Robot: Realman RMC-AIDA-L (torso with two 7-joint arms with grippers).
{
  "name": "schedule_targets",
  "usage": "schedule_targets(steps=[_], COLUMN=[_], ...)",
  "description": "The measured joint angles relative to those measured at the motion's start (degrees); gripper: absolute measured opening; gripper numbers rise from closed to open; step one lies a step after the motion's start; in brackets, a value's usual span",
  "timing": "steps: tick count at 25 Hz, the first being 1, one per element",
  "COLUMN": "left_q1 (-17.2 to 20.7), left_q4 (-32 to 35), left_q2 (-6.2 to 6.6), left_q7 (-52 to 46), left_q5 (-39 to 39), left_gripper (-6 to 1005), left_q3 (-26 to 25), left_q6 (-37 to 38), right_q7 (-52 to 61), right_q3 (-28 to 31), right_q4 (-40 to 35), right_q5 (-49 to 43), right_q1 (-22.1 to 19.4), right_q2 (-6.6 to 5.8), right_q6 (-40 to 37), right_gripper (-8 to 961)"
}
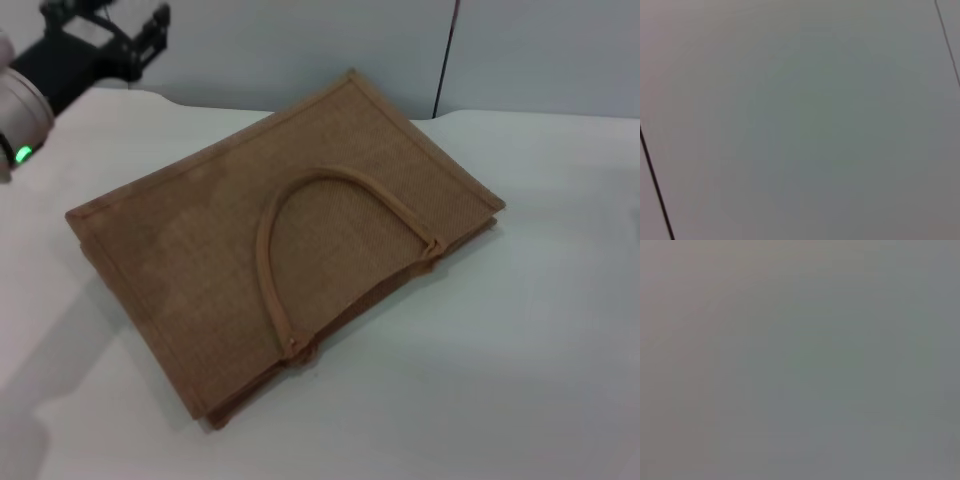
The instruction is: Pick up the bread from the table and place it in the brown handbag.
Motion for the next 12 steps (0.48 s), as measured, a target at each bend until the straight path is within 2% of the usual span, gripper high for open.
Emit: schedule_targets(steps=[2, 9, 12], left_q1=[-1.30, -6.41, -7.63], left_q4=[-3.99, -18.10, -21.84], left_q2=[-0.01, -0.02, -0.02], left_q7=[2.62, 11.39, 14.25], left_q5=[-1.81, -9.38, -11.50], left_gripper=[617, 617, 617], left_q3=[0.55, 0.80, 0.78], left_q6=[0.01, -0.38, -0.45], right_q7=[4.69, 8.52, 8.59], right_q3=[-2.65, -4.48, -5.02], right_q4=[4.57, 9.27, 10.49], right_q5=[0.01, 0.11, 0.15], right_q1=[1.68, 2.92, 3.32], right_q2=[0.16, 0.28, 0.32], right_q6=[-1.78, -3.42, -3.35], right_gripper=[703, 703, 703])
